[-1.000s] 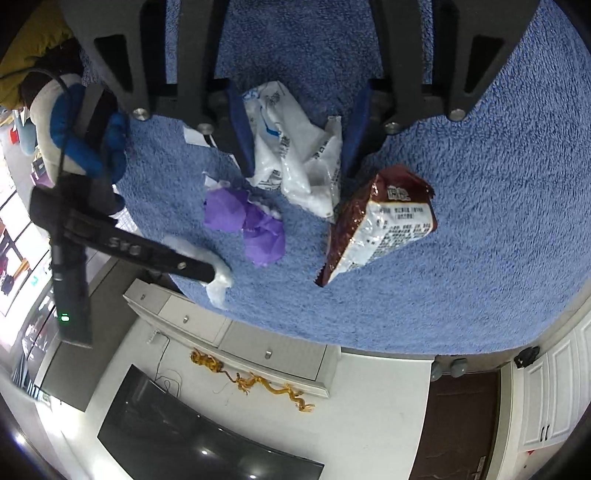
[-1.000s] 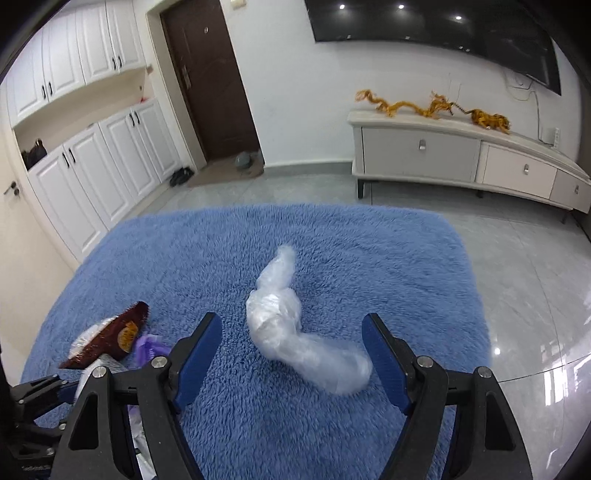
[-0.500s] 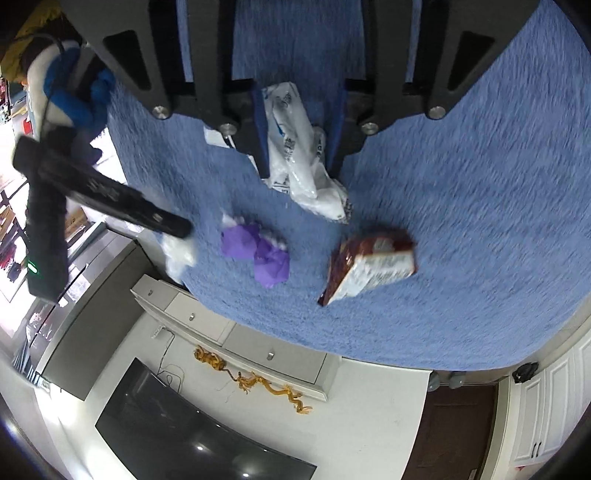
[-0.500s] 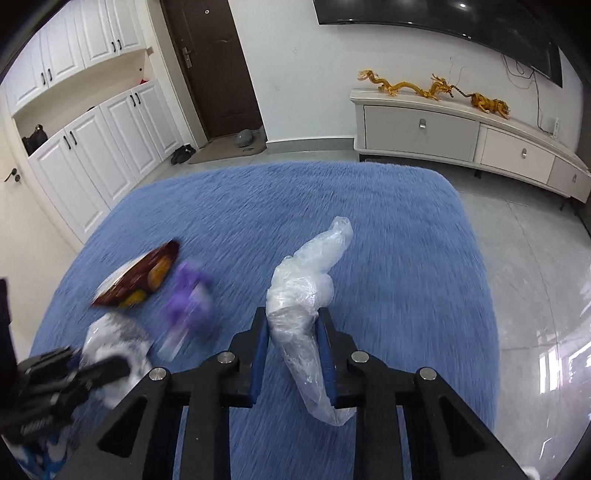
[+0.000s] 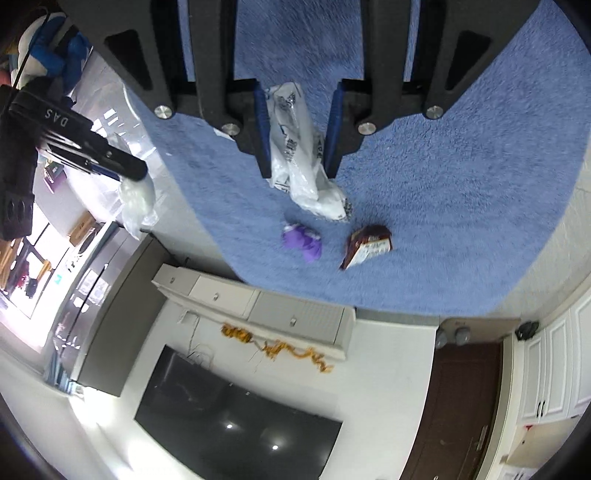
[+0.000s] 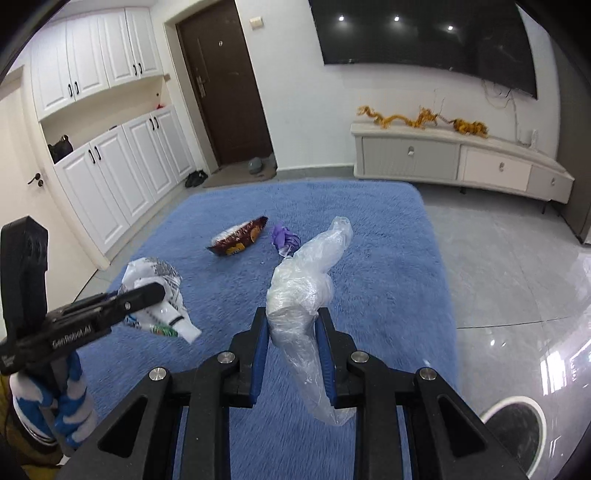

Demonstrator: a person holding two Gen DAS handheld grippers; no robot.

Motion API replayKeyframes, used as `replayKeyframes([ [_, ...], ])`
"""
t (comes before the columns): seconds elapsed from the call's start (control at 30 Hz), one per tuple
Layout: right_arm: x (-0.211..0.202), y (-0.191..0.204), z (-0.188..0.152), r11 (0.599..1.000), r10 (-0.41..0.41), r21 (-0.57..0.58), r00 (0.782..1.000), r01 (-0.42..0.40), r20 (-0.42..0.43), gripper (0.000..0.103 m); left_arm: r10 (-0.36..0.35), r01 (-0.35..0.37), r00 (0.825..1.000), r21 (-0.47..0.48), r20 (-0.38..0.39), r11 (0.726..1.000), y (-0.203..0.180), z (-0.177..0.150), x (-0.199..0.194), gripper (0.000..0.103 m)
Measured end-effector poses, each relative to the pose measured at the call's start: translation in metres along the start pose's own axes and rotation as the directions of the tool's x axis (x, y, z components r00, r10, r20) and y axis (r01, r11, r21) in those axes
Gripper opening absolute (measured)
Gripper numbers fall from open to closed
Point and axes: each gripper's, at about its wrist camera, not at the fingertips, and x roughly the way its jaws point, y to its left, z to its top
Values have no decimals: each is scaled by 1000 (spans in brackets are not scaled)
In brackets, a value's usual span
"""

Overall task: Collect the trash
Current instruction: 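Carry both bags to the bin and lower them inside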

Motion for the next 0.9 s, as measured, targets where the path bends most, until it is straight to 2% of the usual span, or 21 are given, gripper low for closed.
replayKeyframes([
  [0.27, -81, -8, -12, 997, -74, 36, 987, 70, 142, 24, -53, 46, 995, 89, 83, 995, -44, 8, -51, 25],
  [0.47, -124, -35, -29, 988, -142, 94, 966, 125, 215, 24, -96, 81, 991, 156, 91, 984, -87, 13, -61, 25],
  [0.63, -152, -83, -51, 965, -212, 204, 946, 163, 246, 24, -142, 127, 988, 232, 52, 964, -139, 15, -51, 25],
  [0.77, -164, -121, -70, 939, -268, 284, 932, 196, 243, 24, -181, 178, 983, 312, -19, 933, -193, 8, -26, 25],
  [0.9, -167, -161, -94, 902, -323, 362, 924, 235, 205, 24, -205, 222, 975, 381, -85, 898, -245, 0, 7, 25],
])
